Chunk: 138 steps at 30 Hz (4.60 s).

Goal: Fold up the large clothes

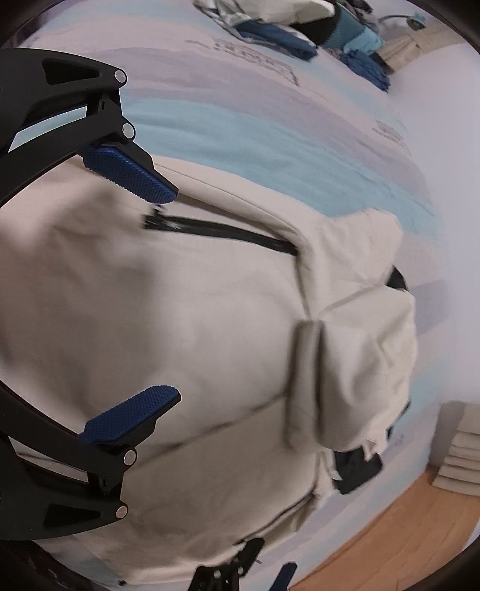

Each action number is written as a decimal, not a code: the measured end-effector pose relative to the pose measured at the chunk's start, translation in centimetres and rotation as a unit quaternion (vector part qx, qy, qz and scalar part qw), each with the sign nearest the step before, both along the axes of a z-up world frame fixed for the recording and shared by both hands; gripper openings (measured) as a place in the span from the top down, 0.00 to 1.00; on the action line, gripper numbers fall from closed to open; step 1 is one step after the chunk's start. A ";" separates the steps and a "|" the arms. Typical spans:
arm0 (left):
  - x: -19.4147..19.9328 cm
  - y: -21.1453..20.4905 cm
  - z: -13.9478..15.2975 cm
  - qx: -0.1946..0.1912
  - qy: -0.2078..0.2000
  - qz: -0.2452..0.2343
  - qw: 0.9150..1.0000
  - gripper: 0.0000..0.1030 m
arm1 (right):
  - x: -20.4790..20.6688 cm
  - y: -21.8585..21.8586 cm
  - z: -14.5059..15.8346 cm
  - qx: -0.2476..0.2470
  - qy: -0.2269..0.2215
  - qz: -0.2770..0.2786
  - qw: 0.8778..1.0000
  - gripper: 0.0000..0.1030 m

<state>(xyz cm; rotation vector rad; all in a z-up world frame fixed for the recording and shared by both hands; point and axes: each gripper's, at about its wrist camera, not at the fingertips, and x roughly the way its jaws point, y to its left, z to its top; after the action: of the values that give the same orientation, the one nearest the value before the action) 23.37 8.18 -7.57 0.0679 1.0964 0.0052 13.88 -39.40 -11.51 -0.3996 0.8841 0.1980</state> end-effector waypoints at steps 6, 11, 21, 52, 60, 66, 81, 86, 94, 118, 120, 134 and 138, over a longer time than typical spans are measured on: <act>-4.4 1.9 0.7 -0.013 0.009 0.037 0.999 0.06 | -2.6 -3.1 -0.7 -0.008 0.021 0.009 1.000 0.16; -7.1 3.0 1.3 -0.009 0.012 0.030 0.999 0.06 | -4.7 -4.5 0.4 -0.006 0.028 -0.014 1.000 0.16; -10.3 5.2 -1.8 -0.053 0.029 0.020 0.998 0.06 | -10.1 -5.6 -1.9 -0.019 0.060 0.005 0.998 0.16; -11.7 9.9 -4.6 -0.095 0.102 0.035 0.990 0.06 | -7.5 -14.1 -6.9 0.130 0.262 -0.070 0.954 0.38; -11.0 11.5 -5.5 -0.103 0.118 0.048 0.986 0.06 | -6.6 -13.8 -7.4 0.150 0.266 -0.095 0.948 0.37; -10.1 11.7 -6.7 -0.130 0.139 0.050 0.981 0.06 | -6.5 -13.2 -6.9 0.127 0.268 -0.093 0.950 0.57; -9.1 8.6 -6.9 -0.151 0.163 0.011 0.975 0.14 | -5.2 -13.5 -7.9 0.153 0.315 -0.095 0.932 0.47; -9.4 7.9 -7.0 -0.143 0.169 -0.005 0.975 0.14 | -4.8 -13.9 -8.0 0.175 0.325 -0.106 0.923 0.46; -9.1 8.5 -7.4 -0.151 0.179 -0.005 0.972 0.33 | -5.1 -15.7 -8.0 0.182 0.334 -0.114 0.918 0.82; -9.9 8.2 -7.2 -0.135 0.155 0.005 0.979 0.55 | -6.5 -13.1 -8.1 0.115 0.332 -0.097 0.931 0.71; -10.0 8.3 -6.9 -0.137 0.155 0.007 0.978 0.66 | -6.5 -13.5 -7.6 0.121 0.331 -0.099 0.931 0.81; -10.4 8.2 -3.2 -0.123 0.137 -0.023 0.983 0.90 | -5.9 -14.0 -3.7 0.112 0.329 -0.110 0.931 0.92; -10.3 7.7 -2.6 -0.112 0.140 -0.036 0.983 0.90 | -5.5 -13.5 -2.7 0.107 0.328 -0.115 0.931 0.92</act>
<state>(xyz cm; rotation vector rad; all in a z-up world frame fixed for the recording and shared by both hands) 13.05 15.88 -10.15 -0.0961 1.3686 -0.1981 8.40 -52.94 -14.19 -0.0094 1.5429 0.2122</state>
